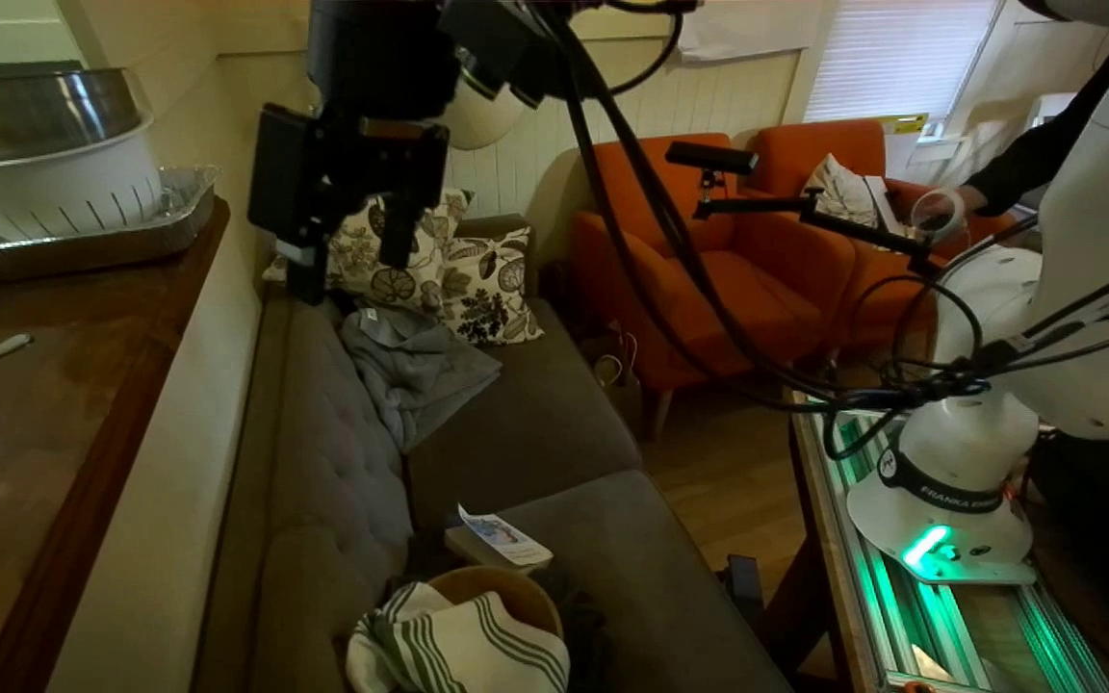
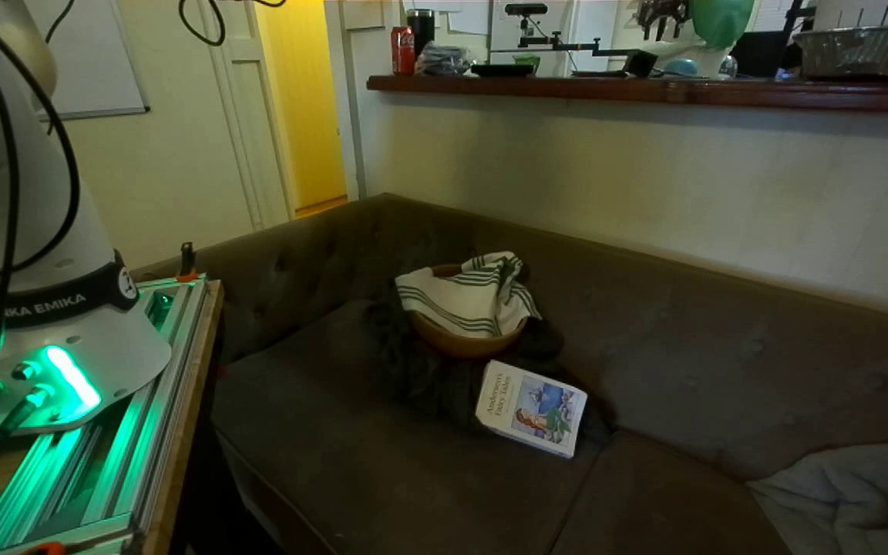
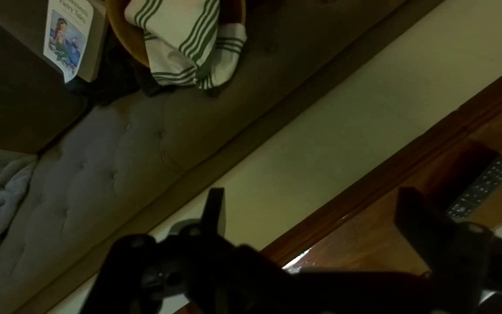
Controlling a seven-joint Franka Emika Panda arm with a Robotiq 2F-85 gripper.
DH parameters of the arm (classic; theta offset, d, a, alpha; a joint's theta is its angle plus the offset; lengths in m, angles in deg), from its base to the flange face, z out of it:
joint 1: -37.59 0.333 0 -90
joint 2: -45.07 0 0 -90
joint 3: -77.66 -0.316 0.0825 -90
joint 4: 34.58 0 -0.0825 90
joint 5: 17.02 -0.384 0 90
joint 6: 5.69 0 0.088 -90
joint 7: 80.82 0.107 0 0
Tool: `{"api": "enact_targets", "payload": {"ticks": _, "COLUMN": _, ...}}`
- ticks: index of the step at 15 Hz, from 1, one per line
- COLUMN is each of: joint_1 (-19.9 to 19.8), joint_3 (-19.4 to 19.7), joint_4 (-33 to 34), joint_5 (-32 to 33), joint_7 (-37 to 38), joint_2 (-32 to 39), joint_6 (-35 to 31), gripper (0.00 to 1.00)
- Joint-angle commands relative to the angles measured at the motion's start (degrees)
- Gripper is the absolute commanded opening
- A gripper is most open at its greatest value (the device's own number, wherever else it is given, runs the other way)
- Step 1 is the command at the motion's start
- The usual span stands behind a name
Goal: Put the black remote control on the backrest of the sofa.
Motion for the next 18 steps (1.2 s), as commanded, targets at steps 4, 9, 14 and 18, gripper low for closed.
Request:
{"api": "enact_targets", "payload": {"ticks": 4, "joint_1": 3.2, "joint_3": 2.0, "joint_4": 8.5, "joint_5": -0.2, "joint_7": -0.5, "joint_2": 4.9, "joint_6": 3.6, "gripper": 1.0}}
{"api": "enact_targets", "payload": {"ticks": 9, "joint_1": 3.3, "joint_3": 2.1, "joint_4": 9.4, "joint_5": -0.2, "joint_7": -0.6, "joint_2": 5.5, "joint_6": 4.0, "gripper": 1.0}}
{"api": "enact_targets", "payload": {"ticks": 14, "joint_1": 8.8, "joint_3": 1.6, "joint_4": 19.3, "joint_5": 3.7, "joint_7": 14.4, "joint_2": 15.2, "joint_6": -1.3, "gripper": 1.0}}
{"api": "enact_targets", "payload": {"ticks": 18, "joint_1": 16.8, "joint_3": 2.3, "joint_4": 30.6, "joint_5": 12.1, "joint_7": 14.7, "joint_2": 25.1, "joint_6": 0.0, "gripper": 1.0}}
